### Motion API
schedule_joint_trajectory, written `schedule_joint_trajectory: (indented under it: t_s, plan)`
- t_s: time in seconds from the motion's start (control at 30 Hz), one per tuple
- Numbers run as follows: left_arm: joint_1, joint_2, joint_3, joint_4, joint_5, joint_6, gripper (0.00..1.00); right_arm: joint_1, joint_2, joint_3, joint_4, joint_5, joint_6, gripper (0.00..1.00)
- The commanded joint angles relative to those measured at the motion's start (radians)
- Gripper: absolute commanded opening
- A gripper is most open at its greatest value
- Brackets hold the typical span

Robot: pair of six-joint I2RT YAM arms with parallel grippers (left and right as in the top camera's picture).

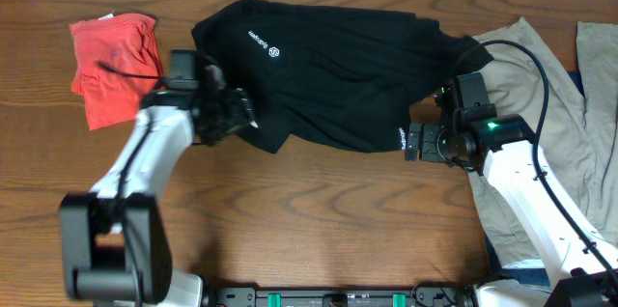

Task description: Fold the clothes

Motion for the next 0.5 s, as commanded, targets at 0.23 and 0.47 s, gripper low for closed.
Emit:
schedule_joint_trajectory:
  t_s: [0.23, 0.47]
  plan:
    - [-0.157, 0.245, -0.016, 0.195, 0.015, -0.063, 0.13, -0.012, -0.017, 0.011, -0.012, 0.006, 0.014, 0.99]
    - [-0.070, 0.175, -0.016, -0.065, -0.181, -0.061, 0.06, -0.013, -0.017, 0.011, -0.024, 0.006, 0.014, 0.99]
